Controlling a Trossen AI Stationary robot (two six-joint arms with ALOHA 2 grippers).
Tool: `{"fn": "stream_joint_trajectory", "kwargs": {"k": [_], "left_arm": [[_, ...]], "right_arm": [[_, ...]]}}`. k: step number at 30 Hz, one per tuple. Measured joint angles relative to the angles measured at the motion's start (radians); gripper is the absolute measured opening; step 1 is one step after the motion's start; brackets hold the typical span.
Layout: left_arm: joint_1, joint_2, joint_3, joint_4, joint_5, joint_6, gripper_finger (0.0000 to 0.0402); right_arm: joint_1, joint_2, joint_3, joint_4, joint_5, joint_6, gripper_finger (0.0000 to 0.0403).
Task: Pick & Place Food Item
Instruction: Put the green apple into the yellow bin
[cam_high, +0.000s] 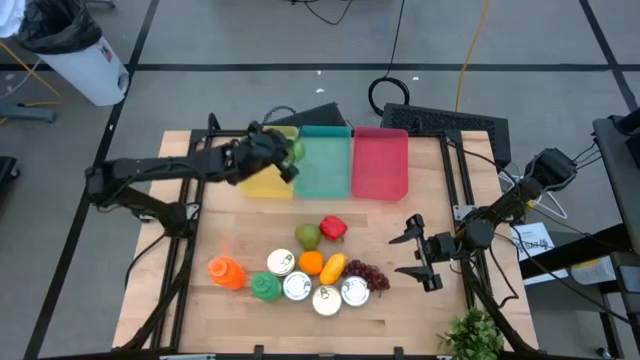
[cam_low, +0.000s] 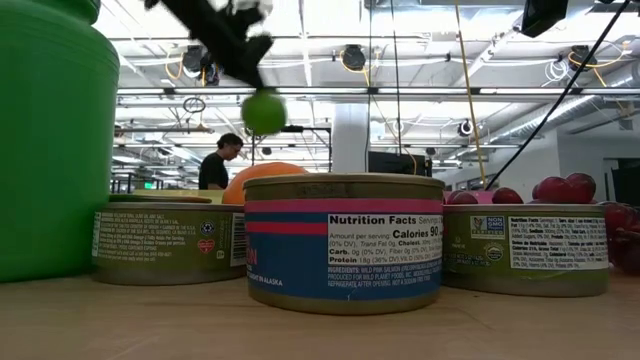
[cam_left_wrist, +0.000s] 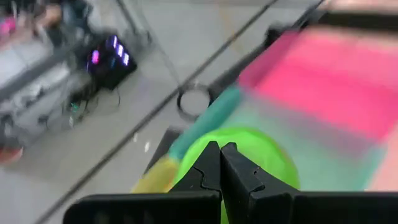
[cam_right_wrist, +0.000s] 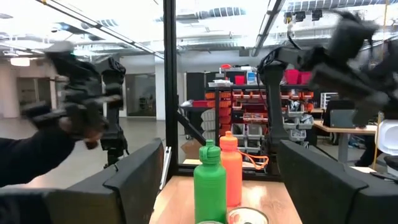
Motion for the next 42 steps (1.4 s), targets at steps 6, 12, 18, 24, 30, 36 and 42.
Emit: {"fn": "stream_joint_trajectory", "kwargs": {"k": [6, 12, 18, 24, 30, 36, 42], "left_arm": [[0.282, -0.011, -0.121, 0.093, 0.214, -0.1, 0.0], [0.411, 0.072, -0.16, 0.106, 0.247, -0.138, 0.0], [0.453, 0.16, -0.159, 0.136, 0.294, -0.161, 0.0], [0.464, 0.213, -0.159, 0.114, 0.275, -0.206, 0.0], [0.49, 0.225, -0.159, 0.053, 0.235, -0.27, 0.0], [0.495, 0.225, -0.159, 0.035, 0.201, -0.294, 0.0], [0.495, 0.225, -0.159, 0.005, 0.161, -0.34, 0.0001]], "right_arm": [[-0.002, 0.0, 0.0, -0.006, 0.105, -0.067, 0.0293], [-0.014, 0.0, 0.0, -0.024, 0.121, -0.055, 0.0293], [-0.02, 0.0, 0.0, -0.031, 0.121, -0.051, 0.0293], [-0.02, 0.0, 0.0, -0.031, 0.121, -0.051, 0.0293], [-0.02, 0.0, 0.0, -0.043, 0.121, -0.042, 0.0293], [-0.02, 0.0, 0.0, -0.047, 0.121, -0.03, 0.0293], [-0.02, 0.0, 0.0, -0.046, 0.121, -0.024, 0.0293]]}}
